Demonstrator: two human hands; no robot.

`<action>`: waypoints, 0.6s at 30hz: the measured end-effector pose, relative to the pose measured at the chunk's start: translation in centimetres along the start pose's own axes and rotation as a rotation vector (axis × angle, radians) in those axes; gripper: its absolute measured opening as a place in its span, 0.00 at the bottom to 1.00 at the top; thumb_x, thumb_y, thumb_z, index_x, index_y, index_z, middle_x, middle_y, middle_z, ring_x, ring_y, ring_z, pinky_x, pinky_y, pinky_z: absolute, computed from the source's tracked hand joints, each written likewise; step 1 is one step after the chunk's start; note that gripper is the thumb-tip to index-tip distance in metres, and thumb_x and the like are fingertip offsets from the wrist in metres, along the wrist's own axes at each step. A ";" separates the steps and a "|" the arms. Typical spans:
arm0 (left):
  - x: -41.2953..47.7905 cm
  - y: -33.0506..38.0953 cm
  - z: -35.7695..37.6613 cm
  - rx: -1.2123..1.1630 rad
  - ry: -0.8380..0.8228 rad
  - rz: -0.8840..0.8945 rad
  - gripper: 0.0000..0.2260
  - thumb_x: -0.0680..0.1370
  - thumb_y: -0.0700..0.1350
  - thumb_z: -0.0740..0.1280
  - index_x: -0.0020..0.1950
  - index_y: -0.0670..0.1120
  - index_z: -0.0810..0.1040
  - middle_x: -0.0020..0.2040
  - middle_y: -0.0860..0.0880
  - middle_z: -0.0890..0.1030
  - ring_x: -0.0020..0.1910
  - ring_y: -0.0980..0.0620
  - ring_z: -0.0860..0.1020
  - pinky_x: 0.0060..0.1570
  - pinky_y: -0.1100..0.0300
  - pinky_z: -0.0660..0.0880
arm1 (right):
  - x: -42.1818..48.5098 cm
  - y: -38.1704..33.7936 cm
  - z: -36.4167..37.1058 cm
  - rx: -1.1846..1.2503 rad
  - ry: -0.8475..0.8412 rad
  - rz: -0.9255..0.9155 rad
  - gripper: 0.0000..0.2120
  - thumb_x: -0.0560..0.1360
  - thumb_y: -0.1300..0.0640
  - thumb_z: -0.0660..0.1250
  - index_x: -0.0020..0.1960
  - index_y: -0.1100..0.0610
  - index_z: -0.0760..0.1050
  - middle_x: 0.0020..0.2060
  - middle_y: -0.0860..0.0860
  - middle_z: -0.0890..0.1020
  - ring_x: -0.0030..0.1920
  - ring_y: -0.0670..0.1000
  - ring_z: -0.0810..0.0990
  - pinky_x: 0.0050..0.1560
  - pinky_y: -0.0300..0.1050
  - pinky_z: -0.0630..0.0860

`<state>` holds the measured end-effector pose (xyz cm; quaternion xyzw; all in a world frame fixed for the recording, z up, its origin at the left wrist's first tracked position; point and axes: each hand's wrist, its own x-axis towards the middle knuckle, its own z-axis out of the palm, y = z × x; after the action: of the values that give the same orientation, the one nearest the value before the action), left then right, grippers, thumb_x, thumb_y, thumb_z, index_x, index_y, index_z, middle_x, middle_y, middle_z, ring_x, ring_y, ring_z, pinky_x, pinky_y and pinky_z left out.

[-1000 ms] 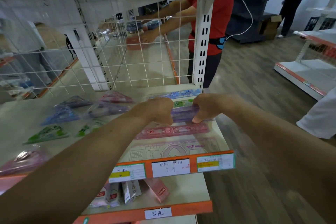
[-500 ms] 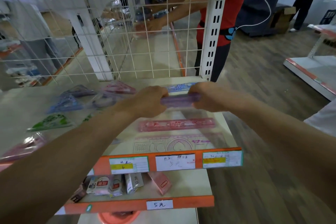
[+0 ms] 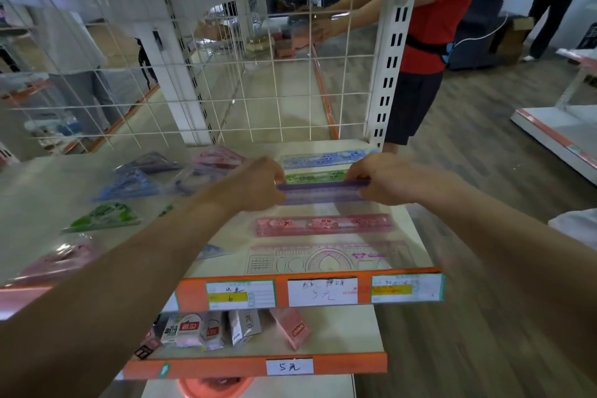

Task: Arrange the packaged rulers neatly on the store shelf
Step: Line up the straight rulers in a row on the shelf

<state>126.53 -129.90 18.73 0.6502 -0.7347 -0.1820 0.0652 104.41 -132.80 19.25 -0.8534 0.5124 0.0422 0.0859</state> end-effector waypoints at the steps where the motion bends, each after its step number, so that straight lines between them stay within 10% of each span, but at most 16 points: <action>1: -0.1 -0.1 -0.1 -0.022 -0.005 0.000 0.08 0.73 0.41 0.68 0.51 0.43 0.81 0.42 0.45 0.79 0.38 0.49 0.75 0.39 0.63 0.69 | -0.1 0.0 0.0 0.002 -0.001 0.001 0.17 0.77 0.59 0.60 0.64 0.49 0.75 0.58 0.50 0.77 0.55 0.51 0.75 0.49 0.40 0.70; 18: -0.8 -0.4 0.5 0.009 0.082 0.060 0.09 0.74 0.39 0.67 0.51 0.43 0.83 0.38 0.49 0.80 0.35 0.53 0.76 0.36 0.62 0.72 | -1.1 0.0 0.4 -0.004 0.138 -0.019 0.15 0.78 0.57 0.61 0.63 0.51 0.77 0.60 0.50 0.78 0.58 0.52 0.76 0.55 0.41 0.70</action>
<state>126.87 -129.03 18.29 0.6353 -0.7513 -0.1496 0.0978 103.84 -131.75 19.04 -0.8593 0.5089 -0.0165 0.0488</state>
